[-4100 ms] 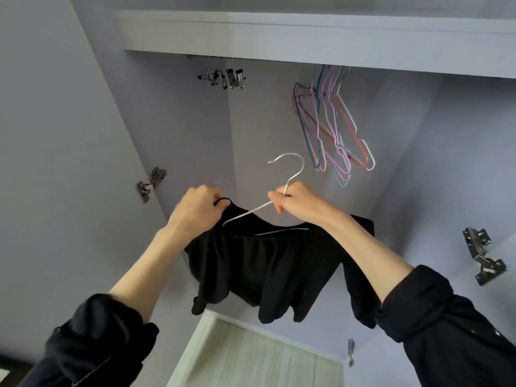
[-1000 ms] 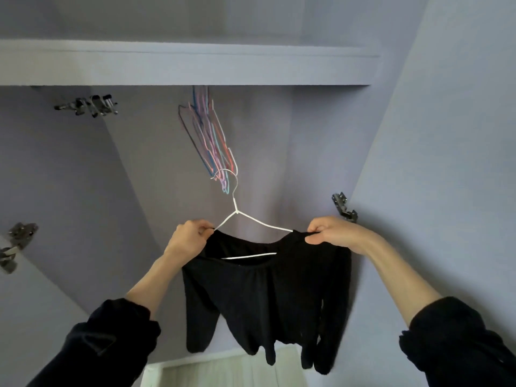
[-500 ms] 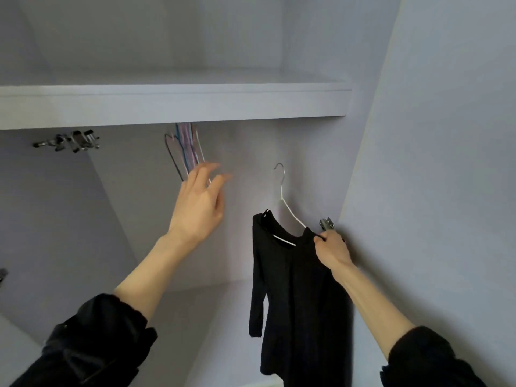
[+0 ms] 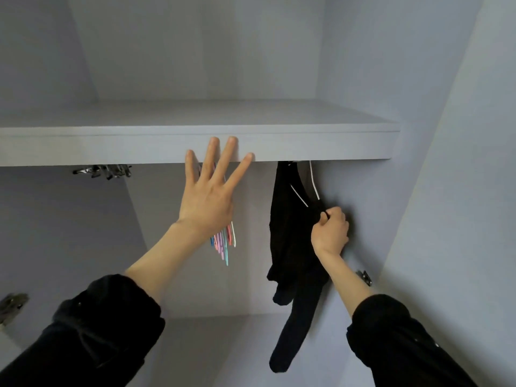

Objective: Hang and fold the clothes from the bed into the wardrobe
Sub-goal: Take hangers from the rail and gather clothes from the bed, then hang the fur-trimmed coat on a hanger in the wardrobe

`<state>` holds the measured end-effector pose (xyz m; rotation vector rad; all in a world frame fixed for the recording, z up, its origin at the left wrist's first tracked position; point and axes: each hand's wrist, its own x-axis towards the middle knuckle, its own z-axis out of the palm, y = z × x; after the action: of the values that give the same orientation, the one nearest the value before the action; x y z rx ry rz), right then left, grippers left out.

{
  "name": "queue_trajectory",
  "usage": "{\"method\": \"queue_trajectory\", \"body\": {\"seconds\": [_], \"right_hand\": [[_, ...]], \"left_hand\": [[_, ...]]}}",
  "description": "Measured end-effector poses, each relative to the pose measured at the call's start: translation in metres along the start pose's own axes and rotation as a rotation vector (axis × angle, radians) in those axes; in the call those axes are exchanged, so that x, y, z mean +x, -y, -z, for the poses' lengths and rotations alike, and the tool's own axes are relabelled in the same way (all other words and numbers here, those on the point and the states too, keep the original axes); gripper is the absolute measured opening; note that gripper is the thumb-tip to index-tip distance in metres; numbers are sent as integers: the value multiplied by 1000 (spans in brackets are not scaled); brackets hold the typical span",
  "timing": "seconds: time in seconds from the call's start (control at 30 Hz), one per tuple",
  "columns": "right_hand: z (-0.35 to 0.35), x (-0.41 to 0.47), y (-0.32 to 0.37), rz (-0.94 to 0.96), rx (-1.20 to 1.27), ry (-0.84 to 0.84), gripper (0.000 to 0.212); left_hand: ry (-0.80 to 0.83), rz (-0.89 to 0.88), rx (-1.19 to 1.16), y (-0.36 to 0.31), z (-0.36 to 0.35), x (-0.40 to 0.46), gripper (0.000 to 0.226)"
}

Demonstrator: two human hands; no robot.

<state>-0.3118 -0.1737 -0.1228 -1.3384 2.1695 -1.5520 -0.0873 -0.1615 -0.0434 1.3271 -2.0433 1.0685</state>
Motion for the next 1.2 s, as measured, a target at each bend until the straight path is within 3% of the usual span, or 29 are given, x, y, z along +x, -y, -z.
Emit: {"method": "queue_trajectory", "body": {"seconds": [0.3, 0.57, 0.63, 0.73, 0.83, 1.03, 1.2], "right_hand": [[-40, 49, -8, -138, -27, 121, 22], [-23, 68, -17, -434, 106, 131, 37], [-19, 61, -15, -345, -28, 157, 39], [-13, 33, -15, 74, -310, 130, 46], [-8, -5, -12, 390, -353, 205, 53], [-5, -106, 17, 596, -152, 607, 39], [-19, -213, 37, 708, -87, 901, 36]], "left_hand": [[-5, 17, 24, -1, -8, 0, 105], [62, 34, 50, 0, -6, 0, 109], [79, 39, 65, -1, -5, 0, 110], [99, 45, 35, -3, 1, 0, 104], [142, 109, -131, -14, 6, -24, 86], [372, 391, -413, -29, 28, -141, 64], [529, 694, -410, -19, 89, -263, 51]]}}
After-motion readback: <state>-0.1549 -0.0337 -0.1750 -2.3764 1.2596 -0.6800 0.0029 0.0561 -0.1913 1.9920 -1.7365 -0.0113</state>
